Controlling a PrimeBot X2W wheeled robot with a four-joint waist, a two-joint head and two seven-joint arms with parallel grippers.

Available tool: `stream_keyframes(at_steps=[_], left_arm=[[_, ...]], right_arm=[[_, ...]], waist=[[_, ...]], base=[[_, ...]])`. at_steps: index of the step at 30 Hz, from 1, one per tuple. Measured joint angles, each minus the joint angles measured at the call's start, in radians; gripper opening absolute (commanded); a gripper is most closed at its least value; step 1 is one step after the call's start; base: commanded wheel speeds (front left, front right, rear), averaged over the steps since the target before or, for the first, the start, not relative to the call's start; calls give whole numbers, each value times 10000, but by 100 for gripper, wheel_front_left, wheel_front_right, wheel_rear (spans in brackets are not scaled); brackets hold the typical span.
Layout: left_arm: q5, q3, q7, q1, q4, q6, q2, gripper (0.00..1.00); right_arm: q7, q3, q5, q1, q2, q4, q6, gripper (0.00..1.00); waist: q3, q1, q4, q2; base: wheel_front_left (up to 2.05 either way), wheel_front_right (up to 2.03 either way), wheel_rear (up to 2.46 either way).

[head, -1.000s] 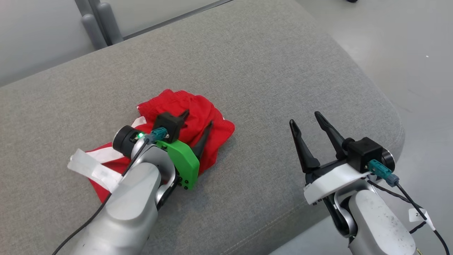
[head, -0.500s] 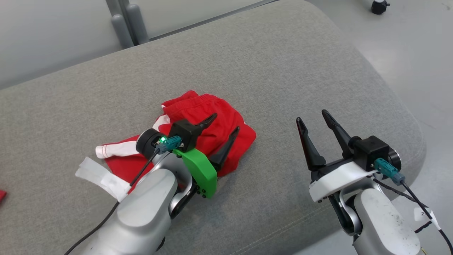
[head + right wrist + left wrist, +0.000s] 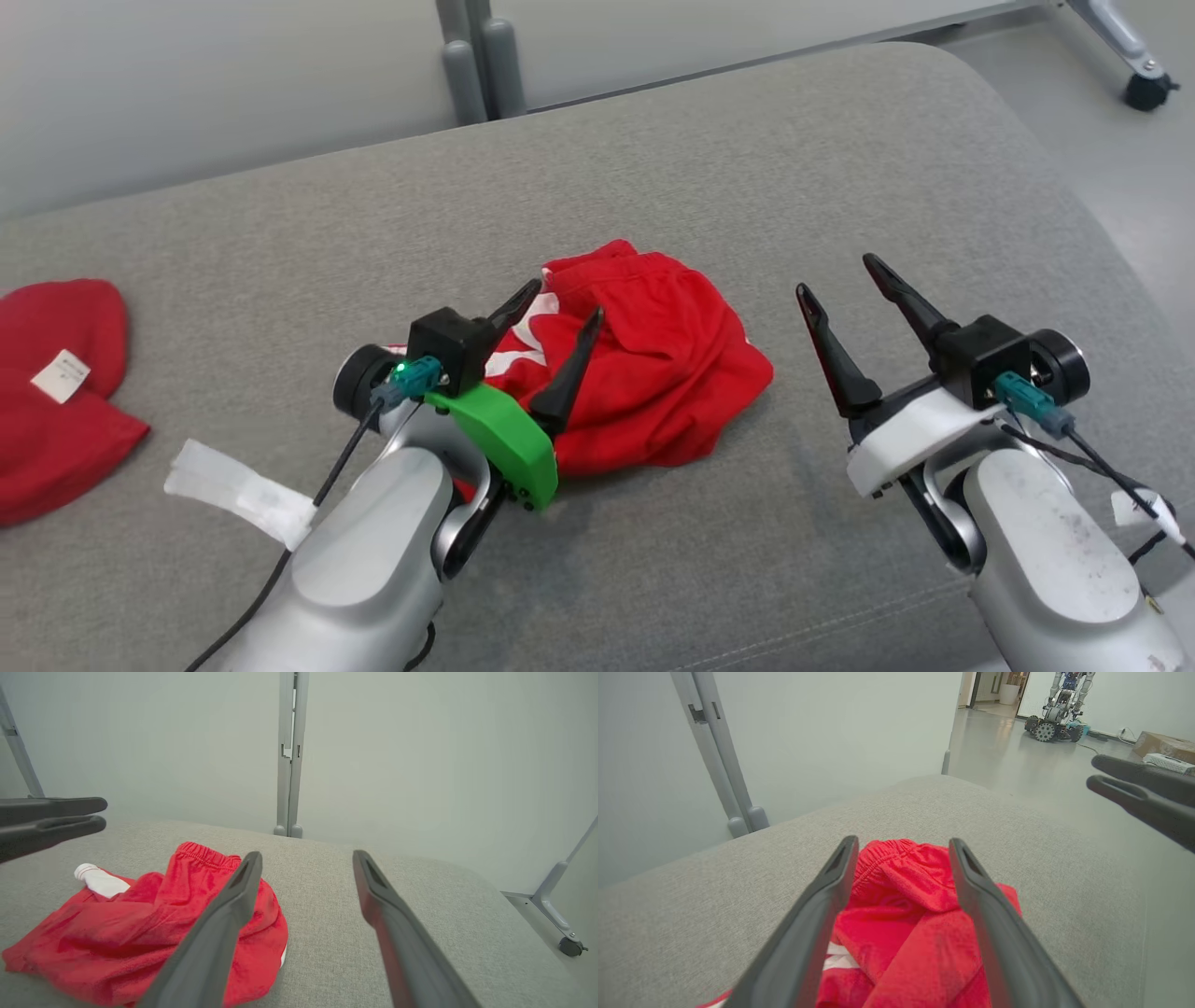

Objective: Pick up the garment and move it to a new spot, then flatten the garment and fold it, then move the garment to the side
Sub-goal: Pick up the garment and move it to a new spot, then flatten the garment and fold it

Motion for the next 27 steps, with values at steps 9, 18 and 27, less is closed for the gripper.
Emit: stream_keyframes(at_steps=[9,18,27], left_arm=[[-96,247,-4,989,-368,502,10,100],[-178,201,-4,1399,-1174,616,33,100],[-178,-73,-31,1407,-2023,616,40,100]], right_arm=[[1011,447,-52,-1529,-422,1097,347,100],[2451,1035,173,-2673,-593,2543,441,100],[4013,2322,807,-3603,-1064,3544,451,100]], waist=[[-77,0,1232,0],[49,0,2489,-1],[416,0,3872,0]], base=[[0,0,0],[0,0,0],[0,0,0]])
